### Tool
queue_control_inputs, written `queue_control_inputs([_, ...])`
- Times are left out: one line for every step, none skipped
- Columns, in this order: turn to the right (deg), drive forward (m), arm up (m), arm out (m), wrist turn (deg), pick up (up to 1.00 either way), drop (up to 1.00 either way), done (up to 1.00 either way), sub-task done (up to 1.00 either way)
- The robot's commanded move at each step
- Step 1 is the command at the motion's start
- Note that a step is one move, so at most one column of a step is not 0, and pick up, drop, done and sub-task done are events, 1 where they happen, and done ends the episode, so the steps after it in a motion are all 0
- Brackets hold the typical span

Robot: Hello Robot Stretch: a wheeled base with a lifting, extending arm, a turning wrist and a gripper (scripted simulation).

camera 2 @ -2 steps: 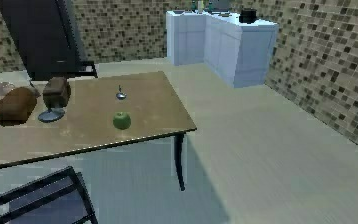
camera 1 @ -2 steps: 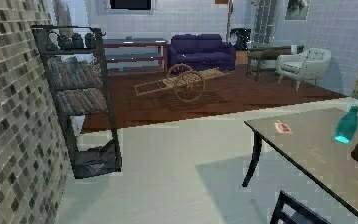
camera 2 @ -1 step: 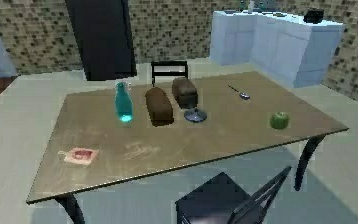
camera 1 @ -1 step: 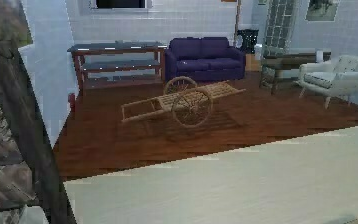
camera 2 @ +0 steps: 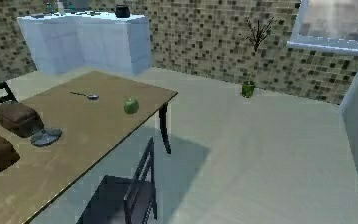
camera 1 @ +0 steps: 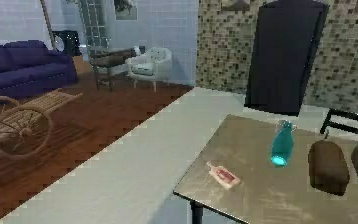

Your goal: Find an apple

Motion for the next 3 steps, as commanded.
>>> queue_control_inputs([45.0, 0.00, 0.00, 0.00, 0.0, 0.00, 0.00, 0.00, 0.00])
queue_control_inputs([30.0, 0.00, 0.00, 0.00, 0.0, 0.00, 0.00, 0.00, 0.00])
queue_control_inputs([0.0, 0.00, 0.00, 0.00, 0.0, 0.00, 0.00, 1.00, 0.00])
